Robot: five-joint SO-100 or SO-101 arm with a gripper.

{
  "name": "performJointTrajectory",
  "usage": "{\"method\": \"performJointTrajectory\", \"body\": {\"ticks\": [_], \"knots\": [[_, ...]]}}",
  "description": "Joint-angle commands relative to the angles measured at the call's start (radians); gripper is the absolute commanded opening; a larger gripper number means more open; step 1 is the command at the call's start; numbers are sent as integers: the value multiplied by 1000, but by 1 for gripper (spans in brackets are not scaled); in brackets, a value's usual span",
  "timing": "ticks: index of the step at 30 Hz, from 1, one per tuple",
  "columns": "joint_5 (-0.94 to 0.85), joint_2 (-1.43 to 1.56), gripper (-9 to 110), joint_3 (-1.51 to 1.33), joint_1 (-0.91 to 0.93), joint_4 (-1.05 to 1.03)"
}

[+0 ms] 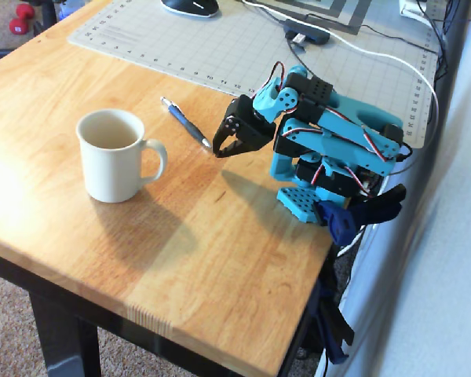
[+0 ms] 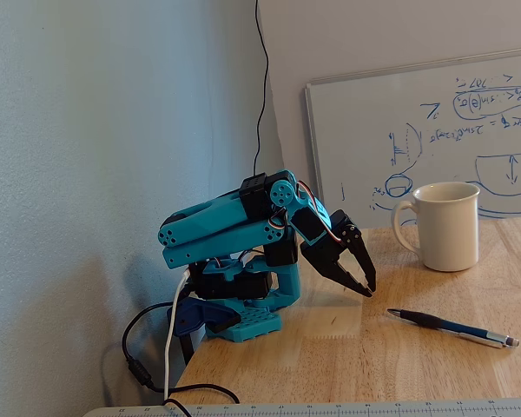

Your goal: Grasp a pen and put it in a mug.

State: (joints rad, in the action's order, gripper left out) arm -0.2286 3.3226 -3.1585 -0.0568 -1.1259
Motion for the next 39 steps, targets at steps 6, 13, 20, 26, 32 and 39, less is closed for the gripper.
{"method": "performJointTrajectory", "body": {"ticks": [6,13,20,26,32,39], "knots": [[8,28,1,21,-8,-6],[8,28,1,21,-8,-6],[9,-12,1,40,3,9],[-6,-158,1,152,-5,11],[-86,-316,7,293,0,12],[-488,-489,13,442,126,12]]}}
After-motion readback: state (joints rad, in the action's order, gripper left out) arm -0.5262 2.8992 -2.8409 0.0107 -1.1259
